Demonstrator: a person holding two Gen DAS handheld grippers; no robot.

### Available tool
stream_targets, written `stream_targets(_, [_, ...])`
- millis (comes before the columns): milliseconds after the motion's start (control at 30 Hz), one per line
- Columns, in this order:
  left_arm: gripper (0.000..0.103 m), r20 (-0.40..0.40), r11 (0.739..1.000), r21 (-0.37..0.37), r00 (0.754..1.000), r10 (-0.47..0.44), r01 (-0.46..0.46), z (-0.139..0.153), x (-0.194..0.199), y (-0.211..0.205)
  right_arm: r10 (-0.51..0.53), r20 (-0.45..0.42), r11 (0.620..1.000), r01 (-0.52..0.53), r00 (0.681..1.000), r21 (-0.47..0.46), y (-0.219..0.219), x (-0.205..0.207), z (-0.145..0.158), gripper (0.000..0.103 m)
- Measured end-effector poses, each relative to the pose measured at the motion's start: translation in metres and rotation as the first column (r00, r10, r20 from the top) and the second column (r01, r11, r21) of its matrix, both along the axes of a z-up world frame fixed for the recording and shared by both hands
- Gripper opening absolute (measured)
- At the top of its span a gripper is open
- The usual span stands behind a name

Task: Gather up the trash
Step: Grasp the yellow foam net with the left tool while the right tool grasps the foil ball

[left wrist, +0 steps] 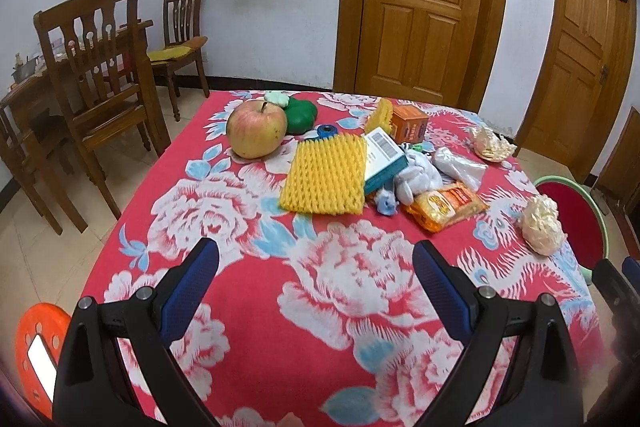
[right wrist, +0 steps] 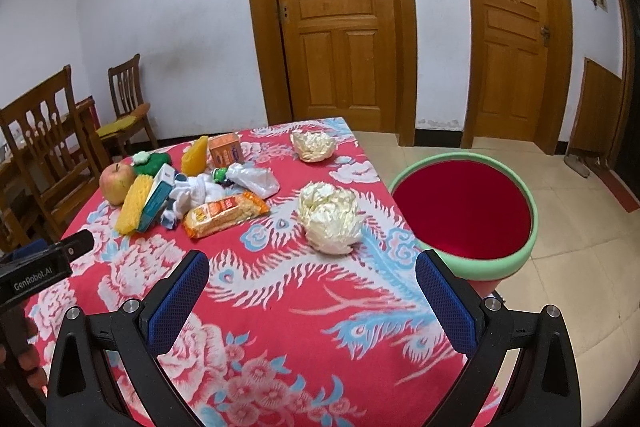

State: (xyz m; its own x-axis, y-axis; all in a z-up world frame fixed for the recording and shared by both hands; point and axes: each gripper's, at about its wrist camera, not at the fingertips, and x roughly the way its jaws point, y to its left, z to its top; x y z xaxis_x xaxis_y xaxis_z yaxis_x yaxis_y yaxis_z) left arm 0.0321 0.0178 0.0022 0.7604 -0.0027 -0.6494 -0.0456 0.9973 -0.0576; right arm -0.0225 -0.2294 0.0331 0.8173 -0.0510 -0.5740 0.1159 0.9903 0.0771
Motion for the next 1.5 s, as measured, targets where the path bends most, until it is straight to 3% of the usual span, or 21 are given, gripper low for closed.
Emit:
stream_targets(200, [0.097,-0.066,1.000,-0.016,0.998,-0.025,0.024,-0.002,0.038,-0.002,0.008,-0.039,1.000,-0.009,0.999,-0.024,-0.006,0.025,-0.001,0.102])
stream_targets(433, [0.096,-0.093,0.998,0.033,0.995,-0.046,0.050,-0.008,0.086,-0.008,-0.022,-0.094,1.000,0.020,0.995,-0.013,-0.016,0.061,-0.007,0.102])
stream_targets(600, [0.088,-0.121,0.997,-0.009,0.989,-0.082,0.082,-0.021,0.111,-0.001,-0.058,-0.153,0.998,0.057,0.987,-0.014,-0.019,0.080,-0.017,0.102])
stream_targets(667, [0.080,-0.138,0.996,-0.030,0.986,-0.090,0.086,-0.027,0.119,0.001,-0.076,-0.176,0.997,0.074,0.981,-0.014,-0.020,0.086,-0.021,0.102])
stream_targets(733, [0.078,-0.165,0.992,-0.070,0.979,-0.117,0.107,-0.034,0.126,0.005,-0.087,-0.195,0.996,0.087,0.977,-0.011,-0.021,0.091,-0.025,0.102])
stream_targets(833, [0.063,-0.212,0.983,-0.127,0.965,-0.156,0.131,-0.046,0.132,0.010,-0.104,-0.208,0.995,0.100,0.973,-0.030,-0.018,0.094,-0.030,0.102])
stream_targets(900, [0.062,-0.202,0.982,-0.128,0.966,-0.161,0.137,-0.048,0.132,0.012,-0.110,-0.211,0.994,0.105,0.971,-0.039,-0.015,0.096,-0.032,0.102])
stream_targets(933, [0.058,-0.196,0.981,-0.130,0.966,-0.167,0.143,-0.047,0.132,0.013,-0.109,-0.213,0.994,0.104,0.971,-0.037,-0.014,0.098,-0.033,0.098])
stream_targets(1133, [0.032,-0.180,0.958,-0.218,0.958,-0.224,0.183,-0.046,0.129,0.019,-0.087,-0.233,0.994,0.098,0.969,0.037,-0.015,0.104,-0.040,0.046])
stream_targets(1267, [0.025,-0.161,0.948,-0.254,0.958,-0.237,0.192,-0.042,0.121,0.024,-0.078,-0.209,0.995,0.088,0.975,0.039,-0.013,0.103,-0.036,0.030])
stream_targets(1500, [0.023,-0.119,0.945,-0.261,0.965,-0.235,0.198,-0.023,0.102,0.021,-0.046,-0.178,0.995,0.060,0.983,0.076,-0.017,0.092,-0.026,0.024])
